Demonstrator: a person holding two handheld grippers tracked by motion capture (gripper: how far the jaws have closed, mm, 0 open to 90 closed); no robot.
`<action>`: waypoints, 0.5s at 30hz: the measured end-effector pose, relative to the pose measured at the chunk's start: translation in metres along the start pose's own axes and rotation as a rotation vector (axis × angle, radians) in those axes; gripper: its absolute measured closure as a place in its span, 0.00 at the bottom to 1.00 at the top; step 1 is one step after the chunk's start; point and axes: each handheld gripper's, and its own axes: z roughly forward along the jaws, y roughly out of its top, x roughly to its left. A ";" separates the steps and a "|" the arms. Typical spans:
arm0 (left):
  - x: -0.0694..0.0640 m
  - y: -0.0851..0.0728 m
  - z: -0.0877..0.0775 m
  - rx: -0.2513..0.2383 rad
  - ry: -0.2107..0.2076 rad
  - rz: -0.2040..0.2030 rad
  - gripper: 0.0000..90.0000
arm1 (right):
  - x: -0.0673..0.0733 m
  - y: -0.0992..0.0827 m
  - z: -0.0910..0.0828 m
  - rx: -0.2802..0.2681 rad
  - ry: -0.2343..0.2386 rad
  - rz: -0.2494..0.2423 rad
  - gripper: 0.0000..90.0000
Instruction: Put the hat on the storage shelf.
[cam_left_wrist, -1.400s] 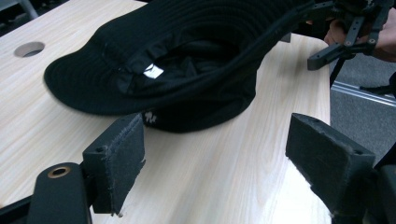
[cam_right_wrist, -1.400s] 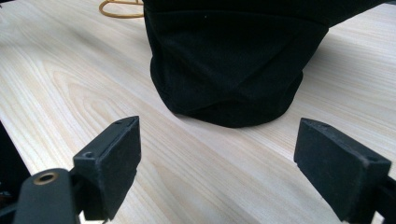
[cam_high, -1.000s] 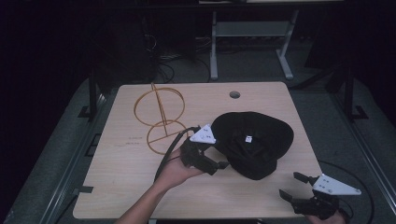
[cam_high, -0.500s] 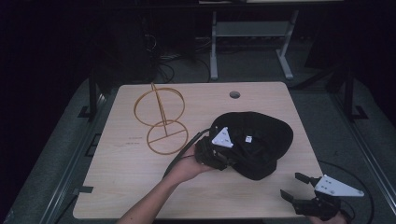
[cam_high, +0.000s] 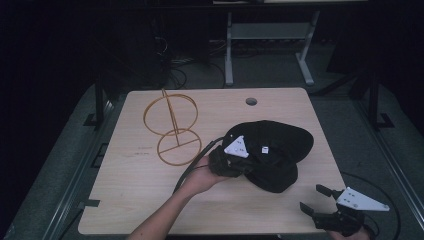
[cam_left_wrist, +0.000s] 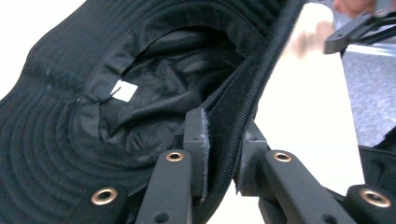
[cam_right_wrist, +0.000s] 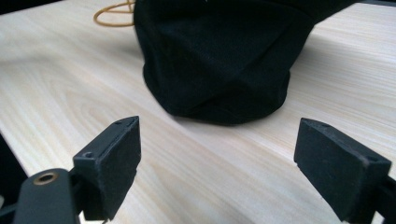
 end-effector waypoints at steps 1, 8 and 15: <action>0.000 0.000 0.000 -0.007 -0.003 -0.010 0.89 | 0.000 0.001 0.001 -0.007 -0.003 0.010 0.16; 0.001 0.003 -0.008 -0.073 -0.031 -0.061 0.94 | 0.002 0.006 0.003 -0.016 -0.014 0.030 0.16; 0.005 0.010 -0.012 -0.126 -0.054 -0.121 0.95 | 0.003 0.011 0.008 -0.005 -0.011 0.028 0.16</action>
